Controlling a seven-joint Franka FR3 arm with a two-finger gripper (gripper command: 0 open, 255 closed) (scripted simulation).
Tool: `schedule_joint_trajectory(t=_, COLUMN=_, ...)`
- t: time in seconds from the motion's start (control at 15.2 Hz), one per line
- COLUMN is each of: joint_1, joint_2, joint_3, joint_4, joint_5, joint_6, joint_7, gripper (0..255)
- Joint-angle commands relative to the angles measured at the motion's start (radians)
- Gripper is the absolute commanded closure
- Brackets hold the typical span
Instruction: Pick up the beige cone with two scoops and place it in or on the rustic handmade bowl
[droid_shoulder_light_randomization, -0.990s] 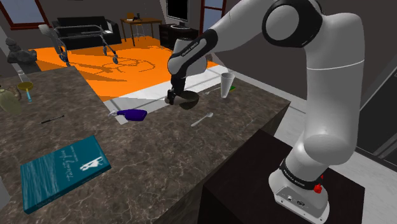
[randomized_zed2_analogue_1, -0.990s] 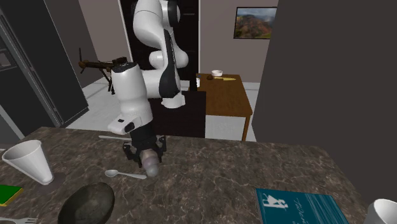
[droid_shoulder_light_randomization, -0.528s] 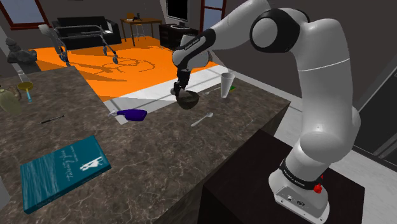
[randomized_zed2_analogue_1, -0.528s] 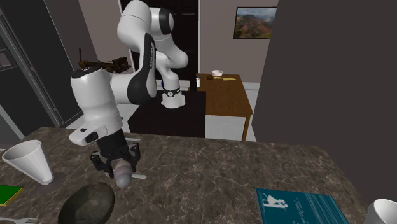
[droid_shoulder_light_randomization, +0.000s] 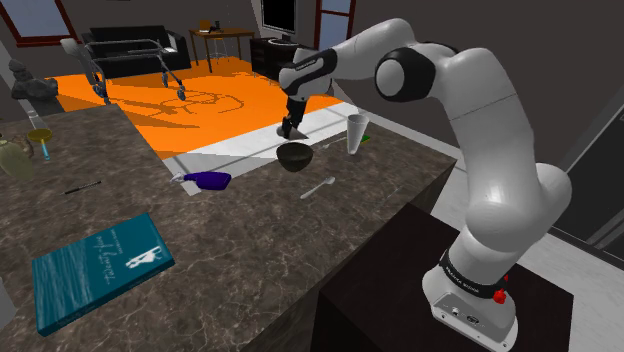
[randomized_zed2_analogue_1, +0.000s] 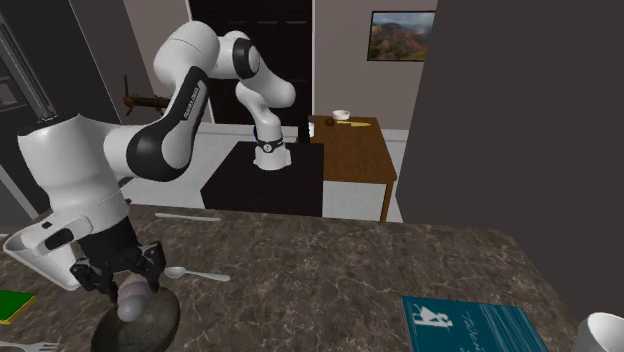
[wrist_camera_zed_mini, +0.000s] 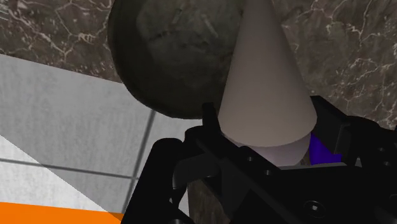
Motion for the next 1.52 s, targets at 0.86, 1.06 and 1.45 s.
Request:
schedule_joint_trajectory(t=0.86, joint_1=-0.03, joint_2=0.194, joint_3=0.003, joint_4=0.161, joint_5=0.006, joint_6=0.029, joint_7=-0.035, gripper=255)
schedule_joint_trajectory(t=1.06, joint_1=-0.03, joint_2=0.194, joint_3=0.003, joint_4=0.161, joint_5=0.006, joint_6=0.029, joint_7=-0.035, gripper=255)
schedule_joint_trajectory(t=1.45, joint_1=-0.03, joint_2=0.194, joint_3=0.003, joint_4=0.162, joint_5=0.006, joint_6=0.029, joint_7=-0.035, gripper=0)
